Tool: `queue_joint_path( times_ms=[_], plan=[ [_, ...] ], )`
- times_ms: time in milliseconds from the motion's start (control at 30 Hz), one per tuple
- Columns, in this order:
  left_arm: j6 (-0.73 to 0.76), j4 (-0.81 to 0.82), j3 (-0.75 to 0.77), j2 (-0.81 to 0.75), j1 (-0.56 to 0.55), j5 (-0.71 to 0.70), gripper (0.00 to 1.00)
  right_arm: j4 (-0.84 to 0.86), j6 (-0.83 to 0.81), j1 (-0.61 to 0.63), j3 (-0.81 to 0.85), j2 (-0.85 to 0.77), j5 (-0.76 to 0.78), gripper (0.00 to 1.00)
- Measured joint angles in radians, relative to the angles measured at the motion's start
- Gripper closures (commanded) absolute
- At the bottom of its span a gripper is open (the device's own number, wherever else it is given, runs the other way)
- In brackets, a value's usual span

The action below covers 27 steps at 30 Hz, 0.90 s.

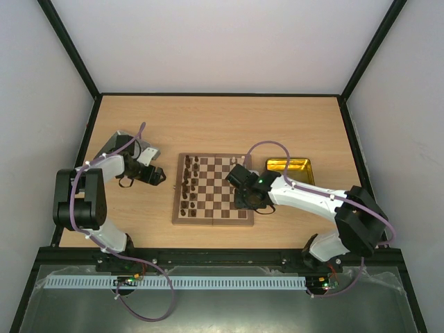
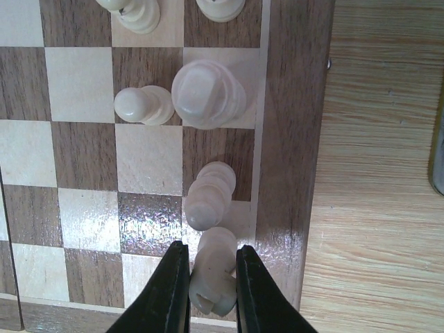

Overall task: Set up the chess pieces on the board
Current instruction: Place the chess piece on the chessboard.

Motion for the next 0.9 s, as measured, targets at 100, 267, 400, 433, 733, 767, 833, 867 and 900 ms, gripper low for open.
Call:
queue_joint_path(
  times_ms=[100, 267, 400, 433, 733, 767, 833, 867, 900],
  plan=[
    [0.0, 0.0, 0.0, 0.0, 0.0, 0.0, 0.13, 0.003, 0.0, 0.002, 0.0, 0.005, -0.001, 0.9],
    [0.0, 0.0, 0.0, 0.0, 0.0, 0.0, 0.13, 0.009, 0.0, 0.006, 0.0, 0.012, -0.001, 0.88],
    [0.0, 0.0, 0.0, 0.0, 0.0, 0.0, 0.13, 0.015, -0.002, 0.006, 0.0, 0.013, -0.001, 0.87],
    [0.0, 0.0, 0.0, 0.0, 0.0, 0.0, 0.13, 0.017, -0.001, 0.006, 0.0, 0.014, -0.001, 0.86],
    [0.0, 0.0, 0.0, 0.0, 0.0, 0.0, 0.13, 0.024, -0.004, 0.007, 0.0, 0.024, -0.004, 0.8],
    [0.0, 0.0, 0.0, 0.0, 0.0, 0.0, 0.13, 0.024, -0.004, 0.007, 0.0, 0.024, -0.004, 0.78],
    [0.0, 0.0, 0.0, 0.0, 0.0, 0.0, 0.13, 0.024, -0.005, 0.007, 0.0, 0.024, -0.005, 0.75],
    [0.0, 0.0, 0.0, 0.0, 0.0, 0.0, 0.13, 0.024, -0.005, 0.007, 0.0, 0.024, -0.005, 0.74],
    [0.0, 0.0, 0.0, 0.0, 0.0, 0.0, 0.13, 0.024, -0.005, 0.007, 0.0, 0.024, -0.005, 0.73]
  ],
)
